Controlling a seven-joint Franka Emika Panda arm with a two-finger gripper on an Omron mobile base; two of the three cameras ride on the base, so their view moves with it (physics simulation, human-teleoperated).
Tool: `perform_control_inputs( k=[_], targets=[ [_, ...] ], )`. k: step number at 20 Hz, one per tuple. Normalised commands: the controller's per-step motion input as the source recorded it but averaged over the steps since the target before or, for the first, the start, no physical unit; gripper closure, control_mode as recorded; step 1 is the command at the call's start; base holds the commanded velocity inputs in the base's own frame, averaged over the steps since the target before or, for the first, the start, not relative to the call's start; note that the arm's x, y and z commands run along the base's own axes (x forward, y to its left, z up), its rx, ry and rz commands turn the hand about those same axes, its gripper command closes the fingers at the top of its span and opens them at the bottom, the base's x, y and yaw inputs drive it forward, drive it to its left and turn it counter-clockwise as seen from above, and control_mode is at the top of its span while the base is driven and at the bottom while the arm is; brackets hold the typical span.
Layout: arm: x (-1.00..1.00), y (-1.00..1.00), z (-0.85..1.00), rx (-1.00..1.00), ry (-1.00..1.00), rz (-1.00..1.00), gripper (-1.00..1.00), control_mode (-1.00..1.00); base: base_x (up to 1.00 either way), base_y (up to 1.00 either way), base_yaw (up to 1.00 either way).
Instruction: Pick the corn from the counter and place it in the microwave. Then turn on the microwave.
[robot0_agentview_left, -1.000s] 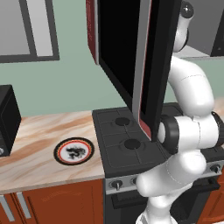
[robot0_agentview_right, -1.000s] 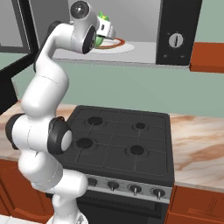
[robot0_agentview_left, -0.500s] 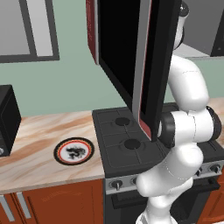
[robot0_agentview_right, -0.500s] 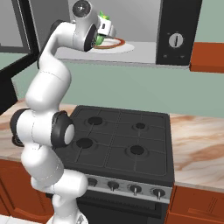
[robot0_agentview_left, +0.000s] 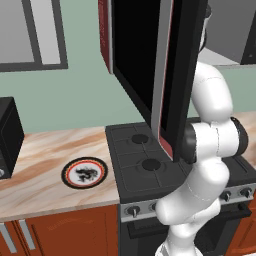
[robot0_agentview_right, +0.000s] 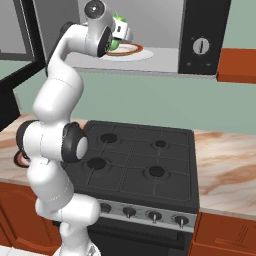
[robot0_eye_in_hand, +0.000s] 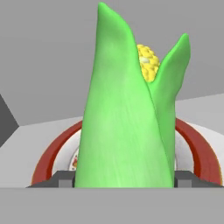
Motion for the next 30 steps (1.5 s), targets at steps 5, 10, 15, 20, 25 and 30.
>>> perform_control_inputs(
  k=[5,10,15,20,25,30],
  targets=[
    [0.13,0.01,0.00,0.00,0.00,0.00,1.00,-1.00,0.00,0.00,0.00],
    [0.10,0.02,0.00,-0.01,0.00,0.00,1.00,-1.00,0.00,0.00,0.00],
    [0.12,0.00,0.00,0.00,0.00,0.00,1.00,-1.00,0.00,0.00,0.00],
    [0.14,0.00,0.00,0.00,0.01,0.00,1.00,-1.00,0.00,0.00,0.00],
    [0.09,0.00,0.00,0.00,0.01,0.00,1.00,-1.00,0.00,0.00,0.00],
    [0.09,0.01,0.00,0.00,0.01,0.00,1.00,-1.00,0.00,0.00,0.00]
  ],
)
